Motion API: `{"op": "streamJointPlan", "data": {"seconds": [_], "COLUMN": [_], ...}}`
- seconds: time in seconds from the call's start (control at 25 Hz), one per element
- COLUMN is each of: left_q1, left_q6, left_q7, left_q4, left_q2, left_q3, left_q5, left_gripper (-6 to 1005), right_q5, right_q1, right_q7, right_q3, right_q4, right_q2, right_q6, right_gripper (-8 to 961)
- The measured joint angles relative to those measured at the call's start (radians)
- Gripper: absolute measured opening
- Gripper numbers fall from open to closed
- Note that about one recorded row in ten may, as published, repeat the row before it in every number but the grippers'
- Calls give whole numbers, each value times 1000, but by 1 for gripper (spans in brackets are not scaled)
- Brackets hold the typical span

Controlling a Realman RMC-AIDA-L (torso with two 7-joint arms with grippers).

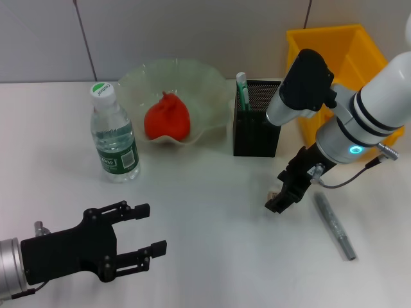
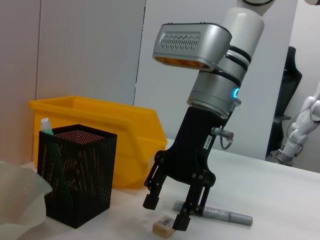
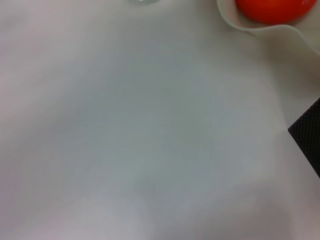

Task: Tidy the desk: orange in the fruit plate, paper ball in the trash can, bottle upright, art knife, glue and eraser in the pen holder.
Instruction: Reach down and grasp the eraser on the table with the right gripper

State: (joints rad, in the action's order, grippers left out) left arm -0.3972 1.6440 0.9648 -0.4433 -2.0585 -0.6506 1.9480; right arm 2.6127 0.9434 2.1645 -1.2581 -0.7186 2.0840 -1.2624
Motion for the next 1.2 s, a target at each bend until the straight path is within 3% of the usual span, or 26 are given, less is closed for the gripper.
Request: {"op": "streamJointPlan", "data": {"seconds": [1.2], "left_q1": [0], "left_q6": [-9], "left_q7": [-2], "left_q4": [1], "left_q2": [-3], "left_q3": [0], "left_q5": [0], "left_gripper": [753], "right_q5": [-22], "right_q1": [-6], "right_q7": [-15], "right_q3": [-18], "right_q4": [22], "right_q2": [2], "right_q6": [26], "right_gripper": [692]}}
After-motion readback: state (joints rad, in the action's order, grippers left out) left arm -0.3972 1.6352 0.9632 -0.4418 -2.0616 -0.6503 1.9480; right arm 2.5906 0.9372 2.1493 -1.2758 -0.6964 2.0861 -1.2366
